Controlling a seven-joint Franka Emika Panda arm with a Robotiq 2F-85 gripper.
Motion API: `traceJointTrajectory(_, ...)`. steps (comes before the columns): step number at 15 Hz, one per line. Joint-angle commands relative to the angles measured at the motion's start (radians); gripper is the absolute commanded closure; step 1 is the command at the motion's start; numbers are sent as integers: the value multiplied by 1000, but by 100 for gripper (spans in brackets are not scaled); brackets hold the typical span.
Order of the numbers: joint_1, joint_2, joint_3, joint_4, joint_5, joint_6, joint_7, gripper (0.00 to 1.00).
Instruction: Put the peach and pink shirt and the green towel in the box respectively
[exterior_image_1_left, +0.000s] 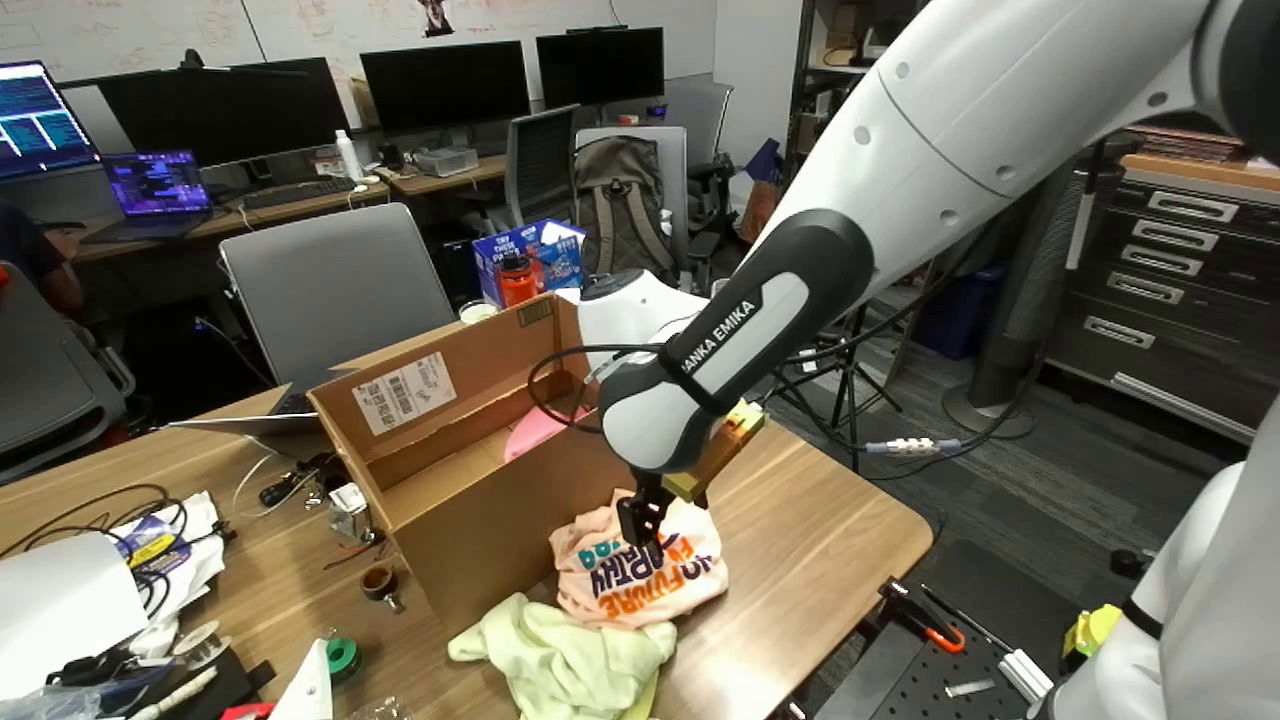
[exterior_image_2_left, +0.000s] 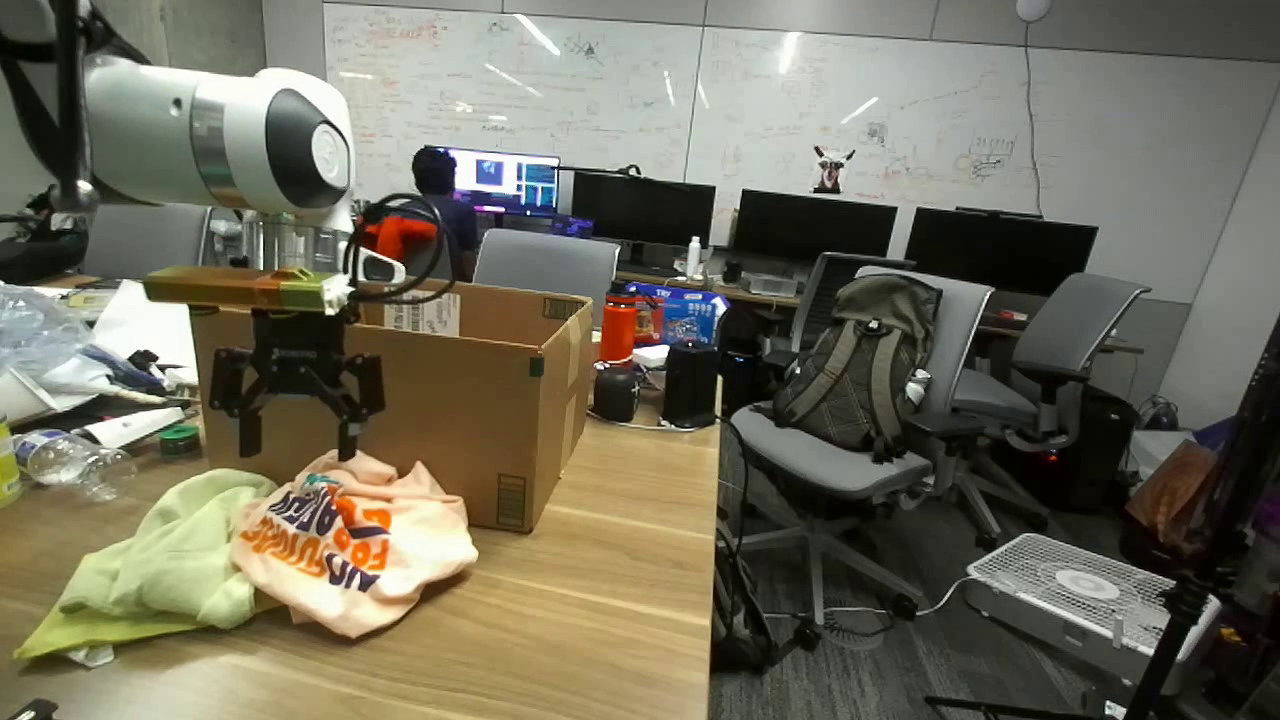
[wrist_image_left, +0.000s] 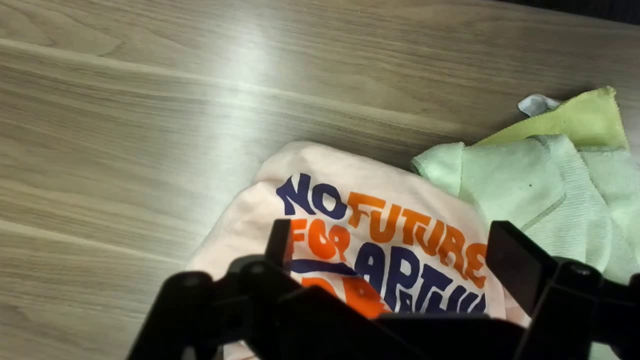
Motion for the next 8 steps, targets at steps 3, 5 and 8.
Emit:
traceJointTrajectory(3, 5, 98, -12, 56, 3, 61, -50, 0)
traceJointTrajectory(5, 0, 108, -13, 62, 19, 84, -67, 0)
traceJointTrajectory(8, -5, 113, -16, 63, 28, 114, -77, 0)
